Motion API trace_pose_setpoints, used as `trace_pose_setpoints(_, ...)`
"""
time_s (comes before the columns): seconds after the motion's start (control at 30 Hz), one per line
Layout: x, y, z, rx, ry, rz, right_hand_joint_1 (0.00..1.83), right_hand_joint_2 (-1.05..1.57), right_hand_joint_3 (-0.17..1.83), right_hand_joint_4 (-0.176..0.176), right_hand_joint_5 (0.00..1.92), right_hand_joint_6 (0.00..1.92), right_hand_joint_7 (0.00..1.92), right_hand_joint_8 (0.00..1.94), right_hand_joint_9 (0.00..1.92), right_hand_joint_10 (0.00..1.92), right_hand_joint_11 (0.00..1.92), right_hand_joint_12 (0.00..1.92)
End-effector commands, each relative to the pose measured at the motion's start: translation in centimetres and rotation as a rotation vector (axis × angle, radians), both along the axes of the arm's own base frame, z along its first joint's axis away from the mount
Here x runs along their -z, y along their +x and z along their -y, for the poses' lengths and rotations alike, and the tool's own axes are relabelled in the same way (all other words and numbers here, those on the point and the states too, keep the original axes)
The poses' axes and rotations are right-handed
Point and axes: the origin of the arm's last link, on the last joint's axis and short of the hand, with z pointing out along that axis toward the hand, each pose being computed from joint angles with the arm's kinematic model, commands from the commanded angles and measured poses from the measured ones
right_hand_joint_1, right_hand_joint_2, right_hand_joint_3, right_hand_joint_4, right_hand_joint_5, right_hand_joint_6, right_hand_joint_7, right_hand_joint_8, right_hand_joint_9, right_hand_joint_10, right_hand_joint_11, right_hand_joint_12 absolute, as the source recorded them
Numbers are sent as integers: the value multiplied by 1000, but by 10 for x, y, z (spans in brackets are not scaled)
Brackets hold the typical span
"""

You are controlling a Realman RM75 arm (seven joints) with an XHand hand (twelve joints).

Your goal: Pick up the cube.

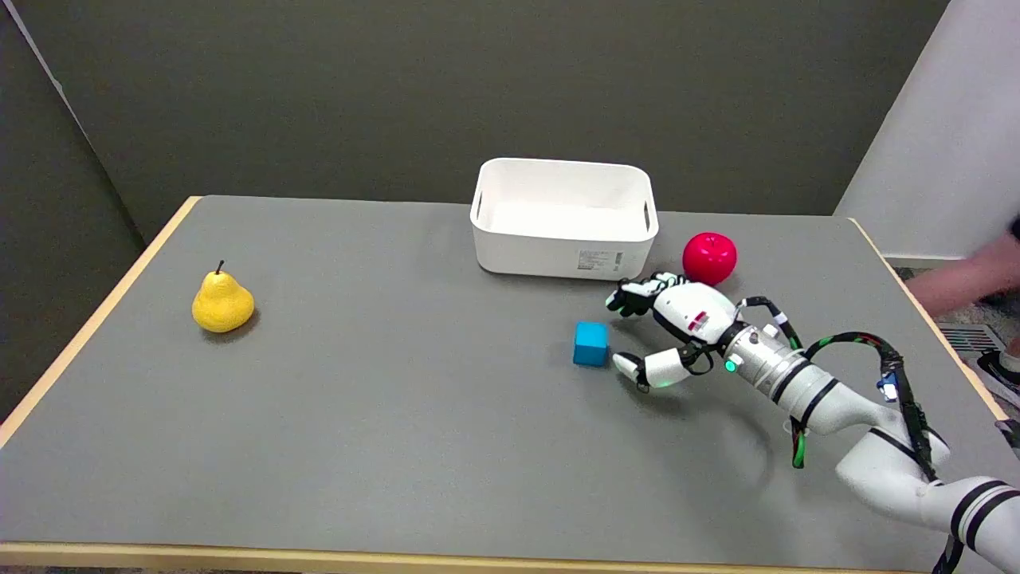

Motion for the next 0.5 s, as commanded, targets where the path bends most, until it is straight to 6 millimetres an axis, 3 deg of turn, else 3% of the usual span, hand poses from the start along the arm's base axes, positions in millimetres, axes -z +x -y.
trace_pose_setpoints(0.03, 3, 24, 3, -61, -4, -47, 594, 626, 895, -31, 378, 708, 543, 685, 445, 1075, 249, 1487)
trace_pose_setpoints(0.5, 25, 10, 10, -32, 15, -4, 606, 626, 888, -29, 386, 719, 549, 691, 451, 1084, 265, 1503)
